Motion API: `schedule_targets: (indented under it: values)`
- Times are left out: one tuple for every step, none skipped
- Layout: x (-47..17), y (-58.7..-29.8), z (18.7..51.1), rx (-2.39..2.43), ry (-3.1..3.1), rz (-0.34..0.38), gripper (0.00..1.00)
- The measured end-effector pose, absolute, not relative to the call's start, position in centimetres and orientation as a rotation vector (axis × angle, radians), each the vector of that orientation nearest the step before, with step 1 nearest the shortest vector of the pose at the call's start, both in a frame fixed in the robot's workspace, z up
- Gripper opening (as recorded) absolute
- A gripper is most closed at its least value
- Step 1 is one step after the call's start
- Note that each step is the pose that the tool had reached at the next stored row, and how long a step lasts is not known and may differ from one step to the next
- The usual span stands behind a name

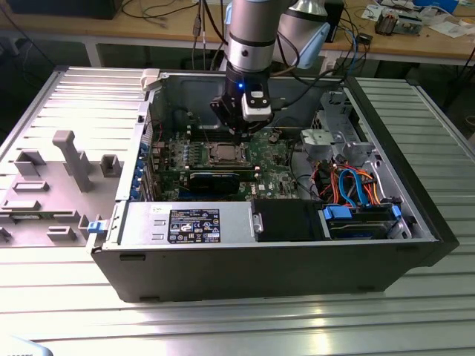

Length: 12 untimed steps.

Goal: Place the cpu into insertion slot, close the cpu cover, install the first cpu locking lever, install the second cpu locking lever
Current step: 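Install the first cpu locking lever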

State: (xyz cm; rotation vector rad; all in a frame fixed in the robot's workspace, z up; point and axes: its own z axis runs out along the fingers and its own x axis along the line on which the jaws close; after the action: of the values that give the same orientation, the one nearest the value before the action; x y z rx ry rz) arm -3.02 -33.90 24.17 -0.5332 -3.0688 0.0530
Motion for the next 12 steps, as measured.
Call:
schedule_targets:
  values:
    - [-3.02,-33.89,24.17,-0.507,-3.074,0.053,0.11]
    - [-3.02,-33.89,24.16,-0.478,-3.079,0.054,0.11]
    - [-3.02,-33.89,24.17,-0.452,-3.083,0.054,0.11]
    - [-3.01,-33.89,24.17,-0.421,-3.087,0.055,0.11]
    - [-3.02,-33.89,24.17,-0.402,-3.09,0.055,0.11]
    - [-3.02,-33.89,24.16,-0.355,-3.096,0.055,0.11]
    - [-3.02,-33.89,24.16,-0.324,-3.1,0.056,0.11]
    - [-3.02,-33.89,24.17,-0.301,-3.103,0.056,0.11]
    - [-3.02,-33.89,24.16,-0.282,-3.105,0.056,0.11]
    - [-3.02,-33.89,24.16,-0.264,-3.107,0.056,0.11]
    - [-3.02,-33.89,24.16,-0.244,-3.108,0.057,0.11]
    - [-3.02,-33.89,24.16,-0.226,-3.11,0.057,0.11]
